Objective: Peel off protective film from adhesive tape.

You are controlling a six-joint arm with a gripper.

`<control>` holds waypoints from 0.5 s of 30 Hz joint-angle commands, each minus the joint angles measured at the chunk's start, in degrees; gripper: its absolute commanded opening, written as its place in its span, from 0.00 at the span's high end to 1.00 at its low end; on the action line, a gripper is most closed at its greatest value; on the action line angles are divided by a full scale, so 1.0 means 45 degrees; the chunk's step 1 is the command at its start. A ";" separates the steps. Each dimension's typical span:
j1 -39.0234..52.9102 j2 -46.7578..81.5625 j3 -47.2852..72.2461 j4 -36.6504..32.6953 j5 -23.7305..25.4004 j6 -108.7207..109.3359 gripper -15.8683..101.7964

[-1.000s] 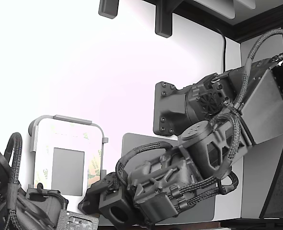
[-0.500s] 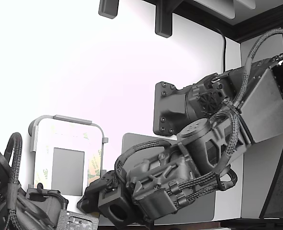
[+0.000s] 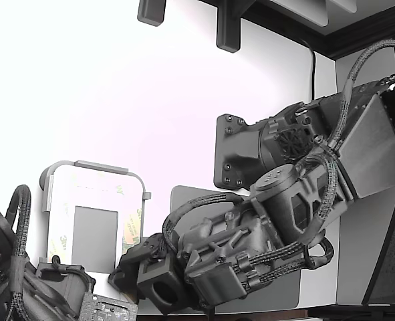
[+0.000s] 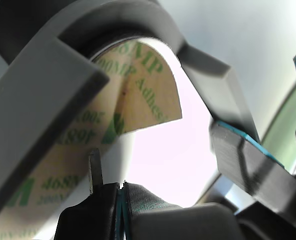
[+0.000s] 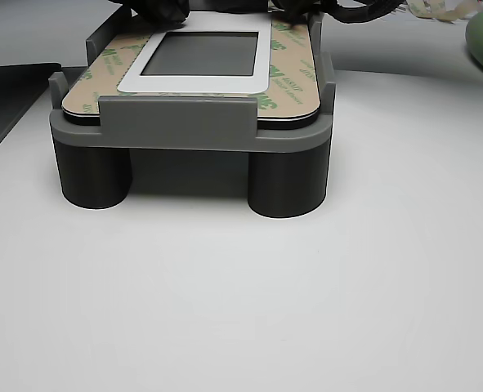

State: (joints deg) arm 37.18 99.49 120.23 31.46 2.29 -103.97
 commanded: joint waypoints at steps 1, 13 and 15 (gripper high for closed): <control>-0.0234 0.0391 -0.0781 0.0566 0.0078 -0.0020 0.96; -0.0898 0.2891 -0.0957 0.3652 0.0566 0.1074 0.27; -0.1113 0.3633 -0.0762 0.4297 0.0508 0.1387 0.03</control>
State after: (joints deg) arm 33.49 111.36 117.25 47.99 4.75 -98.53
